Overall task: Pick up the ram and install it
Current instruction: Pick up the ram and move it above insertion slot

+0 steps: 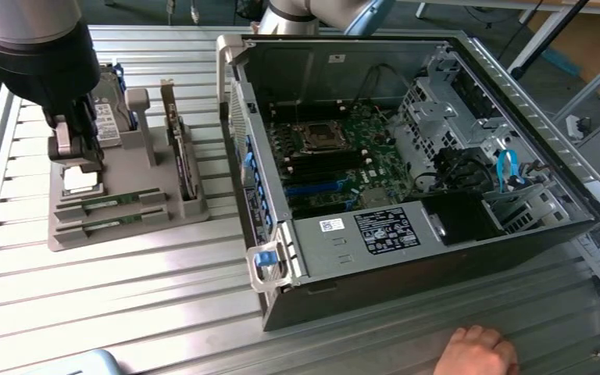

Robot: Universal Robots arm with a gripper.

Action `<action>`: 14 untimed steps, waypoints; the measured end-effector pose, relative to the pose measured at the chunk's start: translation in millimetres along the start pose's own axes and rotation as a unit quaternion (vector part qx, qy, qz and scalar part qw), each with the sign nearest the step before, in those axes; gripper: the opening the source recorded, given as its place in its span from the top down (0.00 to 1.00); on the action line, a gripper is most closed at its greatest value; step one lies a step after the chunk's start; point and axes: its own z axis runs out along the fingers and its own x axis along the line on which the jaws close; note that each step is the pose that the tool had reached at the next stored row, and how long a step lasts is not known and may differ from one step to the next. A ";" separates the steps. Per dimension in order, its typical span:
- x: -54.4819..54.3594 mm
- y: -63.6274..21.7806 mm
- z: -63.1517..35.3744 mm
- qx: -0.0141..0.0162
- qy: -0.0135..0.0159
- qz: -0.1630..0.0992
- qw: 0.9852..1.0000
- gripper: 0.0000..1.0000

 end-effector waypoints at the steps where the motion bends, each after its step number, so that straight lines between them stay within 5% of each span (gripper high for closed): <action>1: 0.1 0.0 0.0 0.000 0.000 0.000 1.000 0.76; 14: 2.1 -0.2 19.8 0.000 -0.002 0.000 1.000 0.76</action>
